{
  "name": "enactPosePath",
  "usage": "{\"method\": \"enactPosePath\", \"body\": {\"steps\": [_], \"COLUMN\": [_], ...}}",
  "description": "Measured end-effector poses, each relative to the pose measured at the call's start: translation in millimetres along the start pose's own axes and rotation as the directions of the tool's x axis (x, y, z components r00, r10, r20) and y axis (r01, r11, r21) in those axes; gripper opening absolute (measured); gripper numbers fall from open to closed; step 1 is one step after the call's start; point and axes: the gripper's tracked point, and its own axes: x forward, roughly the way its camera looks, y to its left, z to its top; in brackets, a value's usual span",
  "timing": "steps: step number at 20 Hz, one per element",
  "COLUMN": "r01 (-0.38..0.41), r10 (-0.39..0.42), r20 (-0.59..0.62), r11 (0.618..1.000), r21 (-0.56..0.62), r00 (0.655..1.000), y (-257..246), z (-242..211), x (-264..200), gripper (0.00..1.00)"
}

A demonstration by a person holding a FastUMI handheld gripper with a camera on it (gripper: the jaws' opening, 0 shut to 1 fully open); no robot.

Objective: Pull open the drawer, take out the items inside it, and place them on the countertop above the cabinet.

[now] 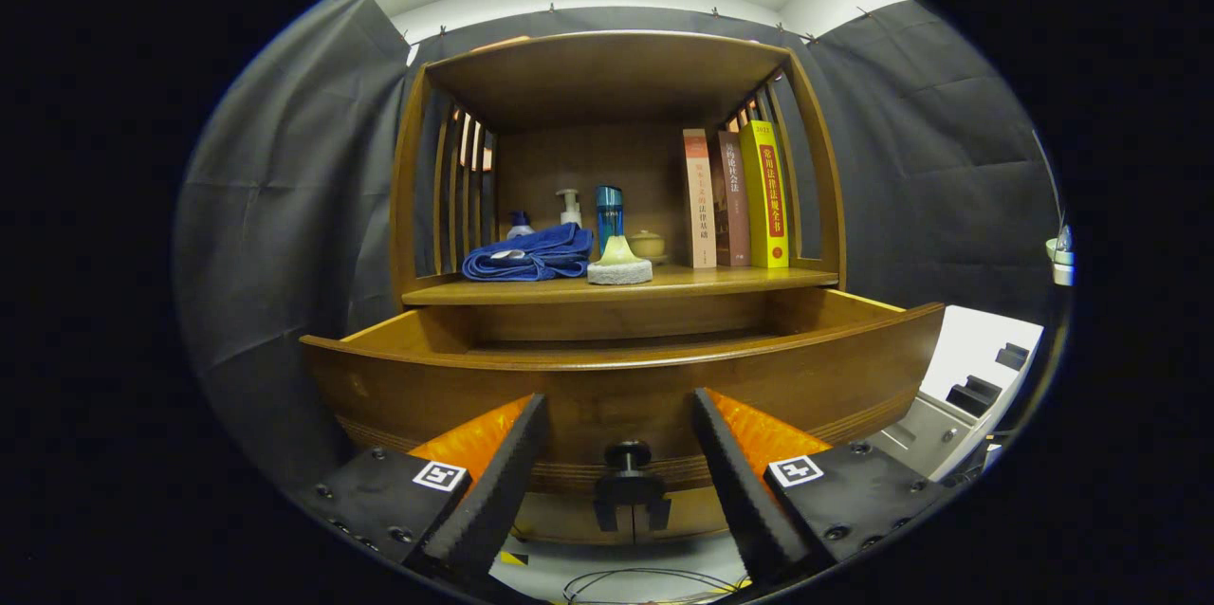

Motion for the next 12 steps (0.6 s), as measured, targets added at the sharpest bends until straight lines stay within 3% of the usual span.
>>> {"method": "enactPosePath", "body": {"steps": [4,12], "r01": [-0.005,-0.005], "r10": [0.006,0.005], "r20": [-0.016,-0.008], "r11": [0.999,1.0], "r21": [0.053,0.025], "r00": [1.0,1.0], "y": [2,3], "z": [-9,-3], "x": [8,25], "gripper": [0.99,0.98]}}
